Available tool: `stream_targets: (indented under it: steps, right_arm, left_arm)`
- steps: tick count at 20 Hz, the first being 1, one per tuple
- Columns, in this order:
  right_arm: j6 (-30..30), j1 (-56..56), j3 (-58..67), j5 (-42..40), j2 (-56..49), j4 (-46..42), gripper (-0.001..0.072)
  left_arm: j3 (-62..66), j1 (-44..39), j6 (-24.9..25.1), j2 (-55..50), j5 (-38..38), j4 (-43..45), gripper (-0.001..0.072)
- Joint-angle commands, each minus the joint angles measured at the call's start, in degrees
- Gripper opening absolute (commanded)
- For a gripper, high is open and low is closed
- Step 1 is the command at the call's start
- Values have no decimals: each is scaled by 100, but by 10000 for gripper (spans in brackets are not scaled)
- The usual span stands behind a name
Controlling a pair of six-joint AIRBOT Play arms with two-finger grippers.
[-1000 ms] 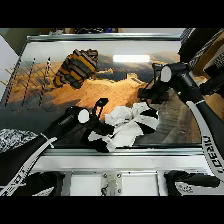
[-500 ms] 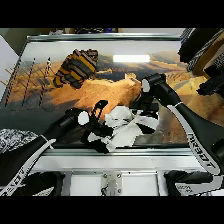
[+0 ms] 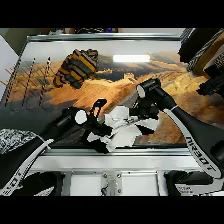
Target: Fold the clothes and pants, and hang the long-sleeved shirts on hangers.
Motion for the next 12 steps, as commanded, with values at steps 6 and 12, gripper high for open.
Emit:
stream_targets:
  steps: [6,12]
  right_arm:
    - [-920,-83,599,1287,2382,-166,14]
    - [-201,-33,-52,1329,3460,-160,14]
  left_arm:
    - [1040,144,140,1639,-811,2,18]
    - [192,-162,-184,2041,-890,0,18]
